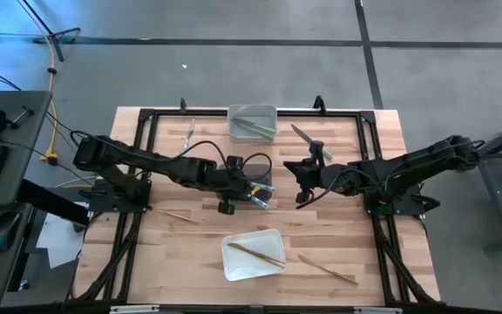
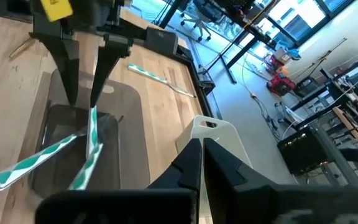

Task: Sort silverware by color (type)
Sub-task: Put the blue patterned table knife into the black bin

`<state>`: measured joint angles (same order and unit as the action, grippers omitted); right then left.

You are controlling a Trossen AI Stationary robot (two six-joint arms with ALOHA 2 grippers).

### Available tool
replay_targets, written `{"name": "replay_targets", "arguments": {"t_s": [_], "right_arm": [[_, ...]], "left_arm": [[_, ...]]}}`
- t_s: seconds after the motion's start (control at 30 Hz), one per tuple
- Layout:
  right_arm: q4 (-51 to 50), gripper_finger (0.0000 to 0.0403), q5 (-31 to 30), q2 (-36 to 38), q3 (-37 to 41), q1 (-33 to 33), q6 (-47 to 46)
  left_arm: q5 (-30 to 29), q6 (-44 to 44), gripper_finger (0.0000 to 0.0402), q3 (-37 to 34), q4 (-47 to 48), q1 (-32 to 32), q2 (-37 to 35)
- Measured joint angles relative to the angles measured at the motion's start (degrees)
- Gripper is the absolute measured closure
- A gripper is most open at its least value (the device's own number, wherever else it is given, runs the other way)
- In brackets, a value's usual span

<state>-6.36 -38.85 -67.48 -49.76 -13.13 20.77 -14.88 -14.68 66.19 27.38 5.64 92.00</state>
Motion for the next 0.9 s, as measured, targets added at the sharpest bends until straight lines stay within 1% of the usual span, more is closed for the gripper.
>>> {"name": "replay_targets", "arguments": {"t_s": [0.1, 0.2, 0.33, 0.47, 0.63, 0.83, 0.9], "right_arm": [[-1.08, 0.0403, 0.04, 0.00, 0.00, 0.00, -1.17], [-3.03, 0.0403, 0.04, 0.00, 0.00, -0.04, -2.75], [-5.84, 0.0403, 0.04, -0.47, -0.02, -0.04, -5.50], [-7.94, 0.0403, -0.07, -1.93, 0.04, -0.07, -7.97], [-6.55, 0.0403, 0.38, -4.74, 0.00, -0.04, -9.61], [-5.40, 0.0403, 4.26, -8.48, 0.01, 0.31, -10.56], [-3.90, 0.0403, 5.06, -9.68, 0.00, 0.52, -10.74]], "left_arm": [[-0.79, 0.02, 0.0322, 0.04, 0.28, 0.01, -0.85], [-1.13, 0.96, 0.0337, -0.01, 1.37, 0.22, -1.91], [-1.20, 1.73, 0.0368, -2.65, 0.48, 1.21, -5.25], [-3.37, 4.74, 0.0397, -7.52, 0.14, 2.17, -10.94], [-3.79, 11.58, 0.0397, -13.80, 0.12, 2.50, -19.16], [-3.92, 18.40, 0.0394, -20.97, 0.05, 3.74, -26.42], [-4.85, 19.68, 0.0390, -23.95, -0.64, 4.31, -28.38]]}}
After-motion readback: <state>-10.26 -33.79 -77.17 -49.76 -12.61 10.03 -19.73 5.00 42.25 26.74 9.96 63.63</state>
